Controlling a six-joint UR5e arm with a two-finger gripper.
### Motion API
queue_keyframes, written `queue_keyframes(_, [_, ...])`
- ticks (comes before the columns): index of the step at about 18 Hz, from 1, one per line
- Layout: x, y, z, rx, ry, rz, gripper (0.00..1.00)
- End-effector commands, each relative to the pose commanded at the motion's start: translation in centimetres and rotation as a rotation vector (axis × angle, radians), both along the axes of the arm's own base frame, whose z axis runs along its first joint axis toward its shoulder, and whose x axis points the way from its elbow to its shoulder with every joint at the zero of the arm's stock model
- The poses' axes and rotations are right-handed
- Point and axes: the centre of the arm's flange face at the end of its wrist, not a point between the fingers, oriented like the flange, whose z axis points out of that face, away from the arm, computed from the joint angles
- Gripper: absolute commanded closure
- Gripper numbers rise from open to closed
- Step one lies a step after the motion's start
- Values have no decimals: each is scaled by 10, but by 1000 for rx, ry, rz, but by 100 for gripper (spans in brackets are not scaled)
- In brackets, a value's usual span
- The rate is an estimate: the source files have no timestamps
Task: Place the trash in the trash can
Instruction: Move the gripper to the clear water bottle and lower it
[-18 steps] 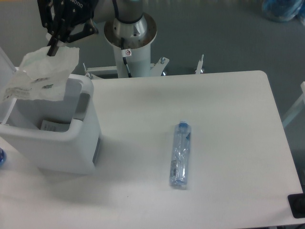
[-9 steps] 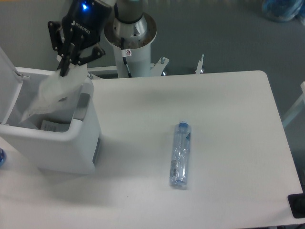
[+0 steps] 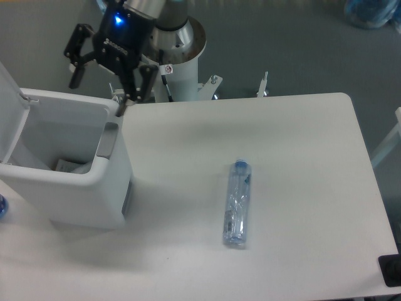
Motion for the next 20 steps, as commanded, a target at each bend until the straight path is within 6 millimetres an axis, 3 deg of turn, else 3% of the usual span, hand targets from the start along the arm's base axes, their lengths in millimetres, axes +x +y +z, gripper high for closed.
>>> queue_keyframes(2, [-45,-2,-14,-15,-21,48,0])
queue_keyframes(5, [-117,14,-54,-51,-76,87,0])
queue_keyframes(9, [-180,36,-121,-233,-73,141,0])
queue_keyframes(11, [-190,41,-158,-322,-79,144,0])
queue_keyframes(15, [-190,58,-229,-491,-85,123,0])
queue_keyframes(20, [-179,70,-268,-614,-104,96,0])
